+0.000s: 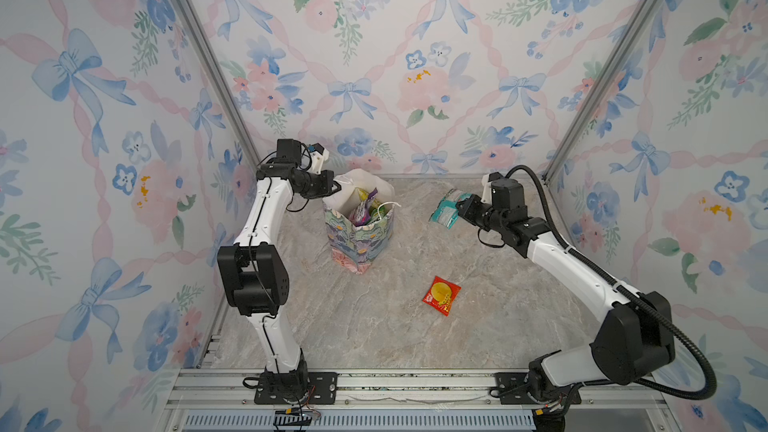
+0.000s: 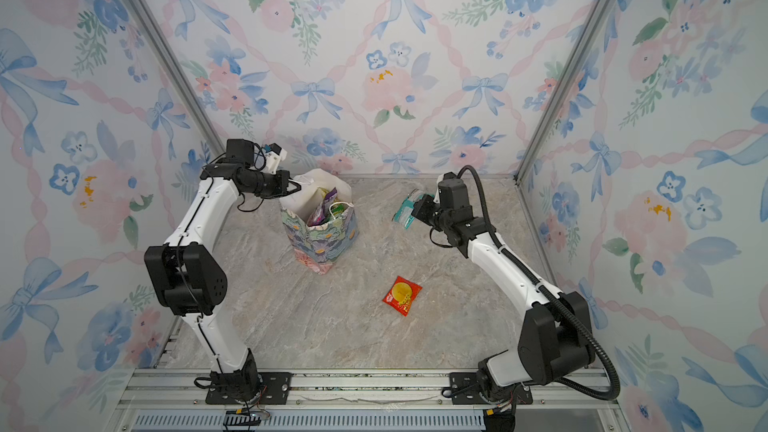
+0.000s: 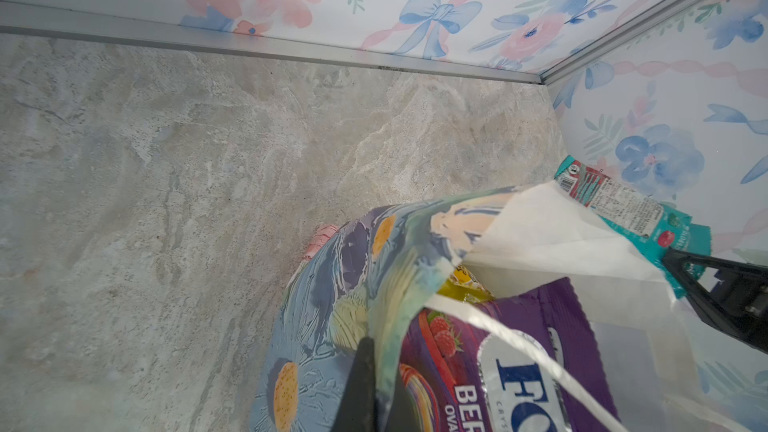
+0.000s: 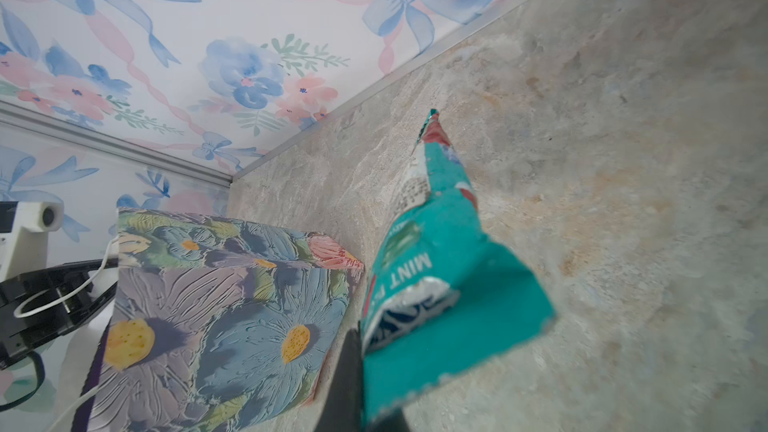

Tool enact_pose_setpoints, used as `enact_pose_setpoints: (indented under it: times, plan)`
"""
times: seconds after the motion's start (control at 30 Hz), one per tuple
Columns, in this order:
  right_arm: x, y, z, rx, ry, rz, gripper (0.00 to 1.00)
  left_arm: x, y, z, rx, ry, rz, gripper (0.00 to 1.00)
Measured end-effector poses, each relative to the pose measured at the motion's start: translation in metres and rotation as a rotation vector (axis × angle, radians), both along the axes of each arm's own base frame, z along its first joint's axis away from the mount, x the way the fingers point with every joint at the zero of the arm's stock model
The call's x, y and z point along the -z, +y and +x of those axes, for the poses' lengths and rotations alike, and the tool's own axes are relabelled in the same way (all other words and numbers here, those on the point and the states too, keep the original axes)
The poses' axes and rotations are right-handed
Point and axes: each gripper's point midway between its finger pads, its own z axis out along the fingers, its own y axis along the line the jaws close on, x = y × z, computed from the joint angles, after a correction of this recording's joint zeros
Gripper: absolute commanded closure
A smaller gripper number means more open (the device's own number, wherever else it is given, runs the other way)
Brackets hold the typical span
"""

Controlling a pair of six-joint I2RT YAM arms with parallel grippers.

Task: Place the snacks into the paper bag
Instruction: 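Lift the teal packet with the right gripper and carry it above the bag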

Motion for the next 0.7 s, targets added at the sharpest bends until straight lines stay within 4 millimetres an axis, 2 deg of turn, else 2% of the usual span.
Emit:
enact_pose_setpoints:
  times: [0.37,0.57,0.7]
  plan:
    - [-0.037,0.013,-0.009,-0.043,-0.067,-0.047,1.0,0.0,0.0,0.0,0.002,0.0,-0.003,1.0]
    - [-0.08,0.03,-0.01,-0.087,-0.153,-0.035,1.0,0.0,-0.001,0.0,0.002,0.0,-0.003,1.0]
    - [-0.11,0.046,-0.004,-0.117,-0.217,-0.022,1.0,0.0,-0.001,0.0,0.002,0.0,-0.003,1.0]
